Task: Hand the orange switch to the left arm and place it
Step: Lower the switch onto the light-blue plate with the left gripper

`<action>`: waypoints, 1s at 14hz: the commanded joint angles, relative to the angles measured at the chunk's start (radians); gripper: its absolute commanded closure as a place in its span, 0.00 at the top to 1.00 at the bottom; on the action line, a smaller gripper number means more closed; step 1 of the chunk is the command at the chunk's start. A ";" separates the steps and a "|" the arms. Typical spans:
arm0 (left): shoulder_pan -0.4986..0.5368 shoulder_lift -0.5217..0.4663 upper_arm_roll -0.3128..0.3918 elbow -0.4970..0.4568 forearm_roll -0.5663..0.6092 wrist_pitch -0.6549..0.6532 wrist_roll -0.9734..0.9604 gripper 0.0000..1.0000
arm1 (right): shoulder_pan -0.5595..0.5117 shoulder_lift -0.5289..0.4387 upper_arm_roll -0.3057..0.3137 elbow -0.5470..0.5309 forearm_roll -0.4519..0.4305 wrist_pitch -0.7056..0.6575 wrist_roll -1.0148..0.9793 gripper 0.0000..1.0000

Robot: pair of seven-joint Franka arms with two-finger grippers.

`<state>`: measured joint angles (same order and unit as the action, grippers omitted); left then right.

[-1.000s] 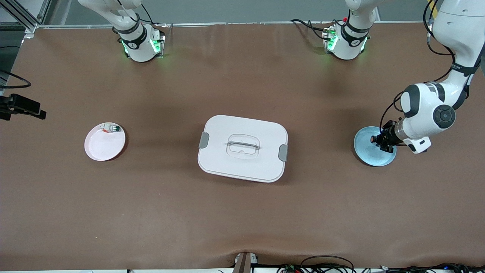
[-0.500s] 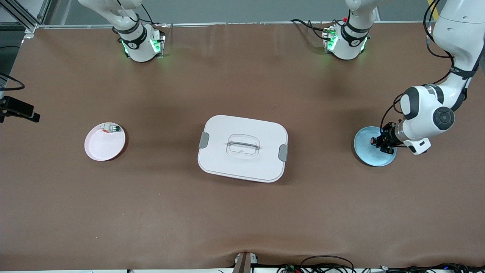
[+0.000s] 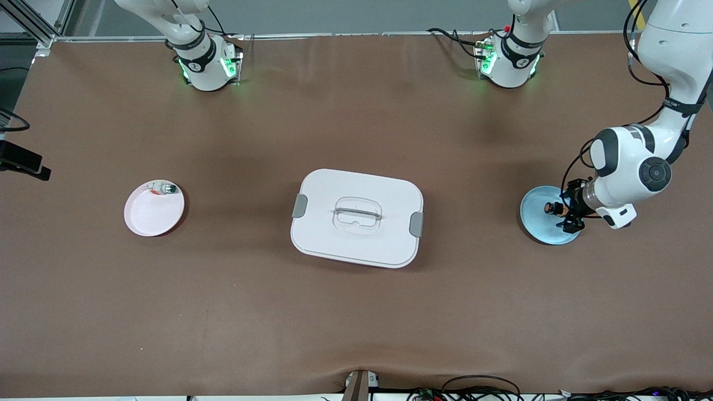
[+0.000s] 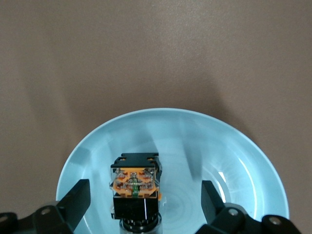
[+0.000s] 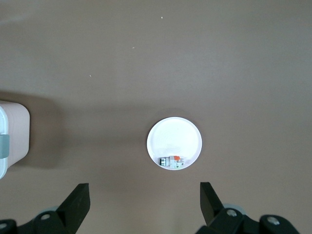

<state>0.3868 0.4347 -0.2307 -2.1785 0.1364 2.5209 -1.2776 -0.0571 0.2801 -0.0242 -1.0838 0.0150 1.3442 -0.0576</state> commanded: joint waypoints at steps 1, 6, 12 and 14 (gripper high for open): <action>0.004 -0.002 -0.001 0.008 0.031 0.007 -0.026 1.00 | 0.026 -0.105 -0.038 -0.137 -0.006 0.074 0.005 1.00; 0.000 -0.016 -0.001 0.037 0.029 -0.059 -0.005 1.00 | 0.036 -0.165 -0.059 -0.226 0.000 0.119 0.007 1.00; -0.009 -0.142 -0.003 -0.049 0.016 -0.068 0.435 1.00 | 0.036 -0.173 -0.068 -0.228 0.000 0.121 0.007 1.00; -0.012 -0.174 -0.010 -0.070 0.012 -0.067 0.638 1.00 | 0.036 -0.180 -0.066 -0.232 0.000 0.121 0.007 1.00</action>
<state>0.3792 0.3278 -0.2350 -2.1971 0.1469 2.4631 -0.7954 -0.0381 0.1388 -0.0765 -1.2779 0.0155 1.4529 -0.0570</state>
